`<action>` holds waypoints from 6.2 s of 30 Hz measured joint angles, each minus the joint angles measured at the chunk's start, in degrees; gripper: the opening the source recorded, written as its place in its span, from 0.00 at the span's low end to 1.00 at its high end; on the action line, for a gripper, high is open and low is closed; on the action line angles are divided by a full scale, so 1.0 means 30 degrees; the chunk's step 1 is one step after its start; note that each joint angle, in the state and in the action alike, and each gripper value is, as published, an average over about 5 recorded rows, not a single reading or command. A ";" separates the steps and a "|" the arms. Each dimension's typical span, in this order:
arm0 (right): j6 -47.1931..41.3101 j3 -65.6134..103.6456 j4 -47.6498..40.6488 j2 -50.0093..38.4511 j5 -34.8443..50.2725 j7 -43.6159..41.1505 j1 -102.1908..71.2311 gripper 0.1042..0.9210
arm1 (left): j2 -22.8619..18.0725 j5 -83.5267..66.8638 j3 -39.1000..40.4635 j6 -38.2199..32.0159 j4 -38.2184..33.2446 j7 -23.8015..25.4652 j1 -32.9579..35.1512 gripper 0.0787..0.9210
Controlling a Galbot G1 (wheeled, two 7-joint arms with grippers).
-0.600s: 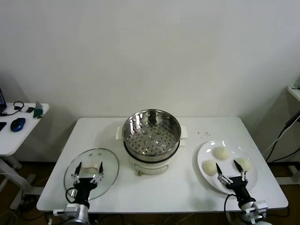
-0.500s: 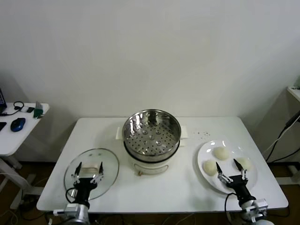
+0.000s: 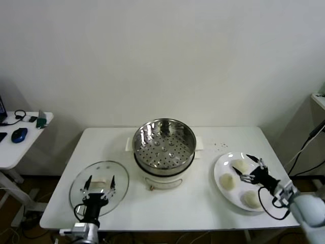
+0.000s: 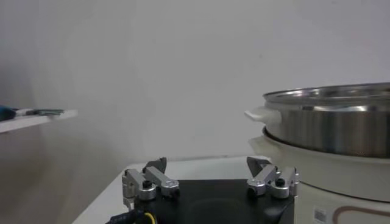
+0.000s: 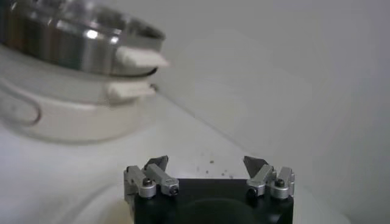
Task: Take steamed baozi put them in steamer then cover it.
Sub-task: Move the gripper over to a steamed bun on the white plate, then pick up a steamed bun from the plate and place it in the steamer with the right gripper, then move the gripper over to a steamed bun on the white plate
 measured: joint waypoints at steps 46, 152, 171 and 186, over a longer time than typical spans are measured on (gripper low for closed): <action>-0.0195 -2.1267 -1.2084 0.3336 -0.5791 -0.7966 1.8936 0.88 | 0.0294 -0.0237 -0.0715 0.0646 0.0235 -0.0510 -0.0464 0.88; 1.2879 -2.6347 -1.5501 1.7712 -1.3439 -0.9446 2.5585 0.88 | 0.1186 -0.0467 -0.0794 0.1655 -0.3205 -0.1049 0.2032 0.88; 0.6207 -3.1723 -0.8182 0.9473 -0.2197 -0.8490 3.1917 0.88 | 0.1260 -0.1075 -0.0682 0.1984 -0.3431 -0.1147 0.2195 0.88; -0.4094 -3.5676 -0.1838 0.1290 0.4710 -0.5693 3.2285 0.88 | 0.1113 -0.1203 -0.0452 0.2024 -0.3548 -0.1175 0.2105 0.88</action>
